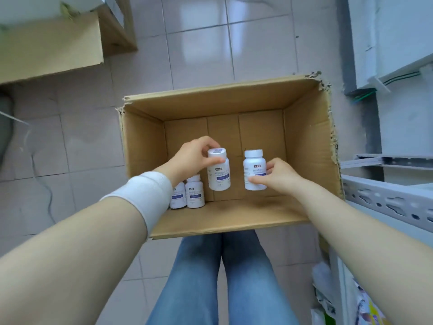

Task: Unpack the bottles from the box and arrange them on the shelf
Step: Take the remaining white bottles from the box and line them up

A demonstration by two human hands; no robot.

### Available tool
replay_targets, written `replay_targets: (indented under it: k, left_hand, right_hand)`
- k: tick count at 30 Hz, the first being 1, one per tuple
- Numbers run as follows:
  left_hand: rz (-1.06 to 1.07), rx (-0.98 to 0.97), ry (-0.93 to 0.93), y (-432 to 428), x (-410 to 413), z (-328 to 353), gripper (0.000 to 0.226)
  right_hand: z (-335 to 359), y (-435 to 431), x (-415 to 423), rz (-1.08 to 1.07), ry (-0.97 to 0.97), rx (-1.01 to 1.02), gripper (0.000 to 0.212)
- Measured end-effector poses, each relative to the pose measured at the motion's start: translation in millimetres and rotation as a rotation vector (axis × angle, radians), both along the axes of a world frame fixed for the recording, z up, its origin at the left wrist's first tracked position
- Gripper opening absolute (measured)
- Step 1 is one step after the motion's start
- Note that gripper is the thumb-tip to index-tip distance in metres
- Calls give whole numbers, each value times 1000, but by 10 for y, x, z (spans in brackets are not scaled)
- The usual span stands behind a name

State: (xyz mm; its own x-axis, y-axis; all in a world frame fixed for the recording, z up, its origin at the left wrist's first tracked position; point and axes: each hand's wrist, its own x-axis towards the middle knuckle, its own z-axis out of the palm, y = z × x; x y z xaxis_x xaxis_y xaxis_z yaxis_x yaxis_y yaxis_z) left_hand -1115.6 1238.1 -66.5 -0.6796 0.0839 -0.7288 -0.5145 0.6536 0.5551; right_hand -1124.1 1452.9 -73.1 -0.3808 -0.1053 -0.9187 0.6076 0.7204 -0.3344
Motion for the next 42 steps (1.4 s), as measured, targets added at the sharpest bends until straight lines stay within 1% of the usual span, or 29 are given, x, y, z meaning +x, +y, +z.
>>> replay_targets:
  k: [2, 5, 8, 10, 12, 14, 18, 19, 21, 22, 23, 24, 25, 26, 27, 29, 30, 32, 33, 34, 35, 38, 40, 42]
  left_hand:
    - [59, 45, 33, 6, -71, 321, 29]
    - [122, 102, 106, 45, -149, 926, 36]
    - [135, 184, 177, 91, -179, 1553, 40]
    - [125, 211, 214, 104, -189, 1950, 44]
    - [87, 266, 237, 98, -182, 2315, 40]
    - [24, 345, 251, 113, -138, 2661, 33]
    - [-92, 487, 292, 271, 62, 3250, 27]
    - [-106, 529, 290, 334, 142, 3389, 25]
    - [-149, 595, 286, 477, 333, 3641, 21]
    - [-193, 615, 291, 563, 442, 3748, 20]
    - [-250, 633, 292, 663, 554, 3840, 22]
    - [-306, 652, 292, 770, 681, 3945, 25]
    - [-358, 667, 294, 880, 809, 4044, 29]
    - [-406, 686, 297, 1001, 949, 4154, 32]
    - [-450, 708, 295, 1122, 1086, 4248, 34]
    - [-537, 771, 272, 1382, 1409, 4466, 38]
    - [-585, 797, 259, 1521, 1591, 4578, 40]
    - [-683, 833, 253, 1819, 2000, 4780, 41]
    - [-723, 861, 261, 1981, 2222, 4874, 35]
    - [-762, 890, 278, 2127, 2470, 4985, 27]
    - [-803, 920, 293, 2285, 2731, 5087, 24]
    - [-889, 971, 312, 2748, 3590, 5400, 33]
    - [-966, 1005, 321, 3060, 4187, 5615, 28]
    - [-1077, 1041, 328, 3393, 4808, 5830, 29]
  right_hand:
    - [391, 77, -40, -95, 26, -68, 26]
    - [951, 180, -13, -154, 58, -110, 23]
    - [1506, 222, 104, -289, 81, -146, 44]
    - [1907, 214, 251, -423, 113, -212, 51]
    - [2254, 198, 472, -553, 171, -284, 55]
    - [2569, 174, 753, -667, 255, -329, 52]
    - [3071, 121, 1386, -926, 412, -453, 44]
    - [3192, 112, 1539, -991, 464, -498, 47]
    - [3380, 136, 1849, -1112, 549, -543, 66]
    - [3472, 159, 2007, -1165, 588, -553, 62]
    - [3568, 189, 2174, -1221, 624, -567, 46]
    - [3664, 223, 2351, -1284, 660, -592, 33]
    - [3754, 271, 2536, -1336, 698, -612, 33]
    - [3842, 324, 2721, -1375, 740, -631, 39]
    - [3943, 373, 2914, -1392, 783, -628, 39]
    - [4140, 469, 3328, -1421, 839, -624, 27]
    - [4215, 525, 3551, -1433, 875, -625, 33]
    - [4377, 640, 4027, -1447, 953, -590, 66]
    - [4450, 700, 4276, -1459, 985, -570, 75]
    - [4531, 758, 4541, -1480, 1010, -546, 78]
    - [4603, 829, 4815, -1493, 1036, -527, 81]
    - [4820, 1062, 5675, -1524, 1133, -490, 89]
    - [4970, 1229, 6285, -1567, 1200, -482, 88]
    - [5117, 1399, 6912, -1608, 1272, -429, 89]
